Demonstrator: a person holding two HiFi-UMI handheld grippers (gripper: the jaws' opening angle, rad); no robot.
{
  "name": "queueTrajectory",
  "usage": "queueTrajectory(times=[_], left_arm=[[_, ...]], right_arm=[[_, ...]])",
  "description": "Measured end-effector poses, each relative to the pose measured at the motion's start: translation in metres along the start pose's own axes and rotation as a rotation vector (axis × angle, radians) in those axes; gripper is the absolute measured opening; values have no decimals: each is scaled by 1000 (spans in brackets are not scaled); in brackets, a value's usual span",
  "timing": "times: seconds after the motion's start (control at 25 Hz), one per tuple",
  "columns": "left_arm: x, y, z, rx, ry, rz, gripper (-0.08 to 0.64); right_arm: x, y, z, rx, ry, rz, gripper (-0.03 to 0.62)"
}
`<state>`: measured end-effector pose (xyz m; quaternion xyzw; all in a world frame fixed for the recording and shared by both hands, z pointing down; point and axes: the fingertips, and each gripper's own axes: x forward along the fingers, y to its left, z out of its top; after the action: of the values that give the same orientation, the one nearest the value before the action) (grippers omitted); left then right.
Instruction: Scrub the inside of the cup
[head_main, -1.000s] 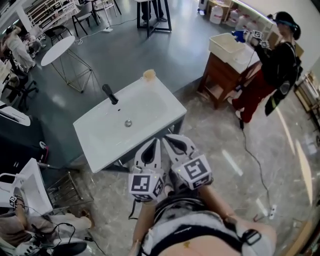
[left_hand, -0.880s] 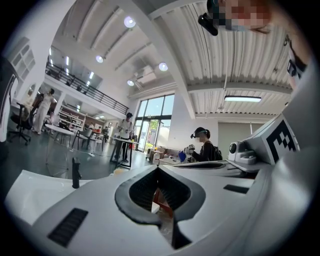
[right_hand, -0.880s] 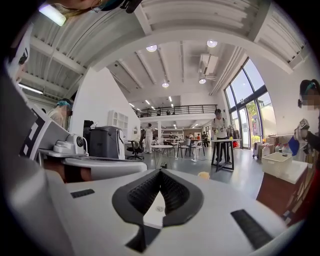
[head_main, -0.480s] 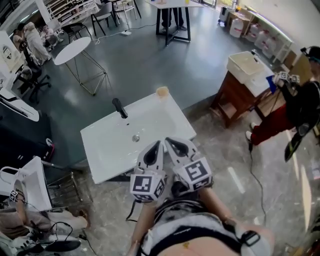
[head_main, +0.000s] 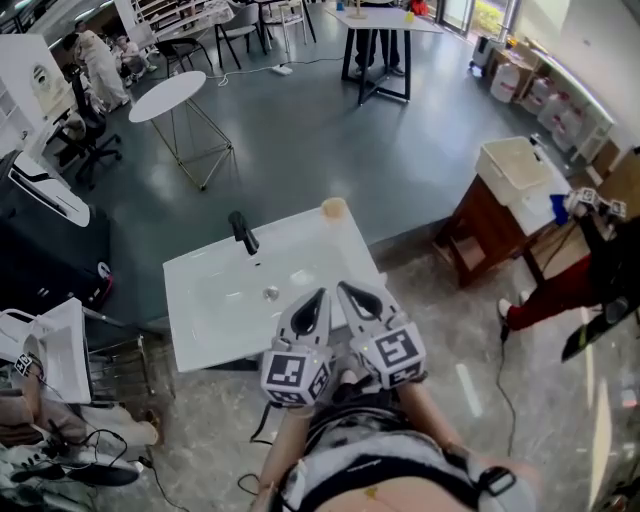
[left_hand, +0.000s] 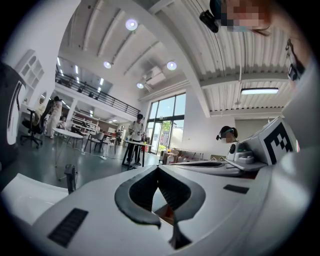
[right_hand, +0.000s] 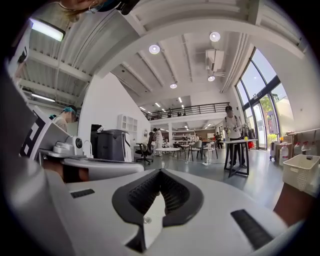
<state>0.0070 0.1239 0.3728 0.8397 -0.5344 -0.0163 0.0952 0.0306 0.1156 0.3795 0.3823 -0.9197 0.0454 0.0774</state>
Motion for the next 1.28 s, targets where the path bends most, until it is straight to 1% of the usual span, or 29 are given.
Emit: queueTrajectory(times=[0.12, 0.24, 0.44, 0.6, 0.76, 0.92, 1.16, 1.28], left_arm=[[5, 6, 5, -23, -16, 19, -6], [10, 11, 7, -14, -15, 35, -6], [20, 20, 3, -18, -7, 36, -6], [36, 26, 0, -21, 4, -6, -6], [54, 38, 3, -23, 7, -55, -5], [70, 54, 8, -27, 9, -105, -5], [92, 83, 5, -43, 34, -170, -5], [100, 100, 6, -33, 46, -197, -5]], right_arm=[[13, -2, -1, -4, 9, 31, 3], [21, -4, 3, -2, 0, 50, 3], [28, -12, 0, 21, -4, 29, 3], [35, -28, -8, 35, 14, -23, 3], [49, -37, -6, 23, 26, -67, 3], [68, -44, 2, 19, 24, -114, 3], [101, -55, 1, 13, 46, -175, 3], [120, -57, 2, 12, 53, -208, 3]])
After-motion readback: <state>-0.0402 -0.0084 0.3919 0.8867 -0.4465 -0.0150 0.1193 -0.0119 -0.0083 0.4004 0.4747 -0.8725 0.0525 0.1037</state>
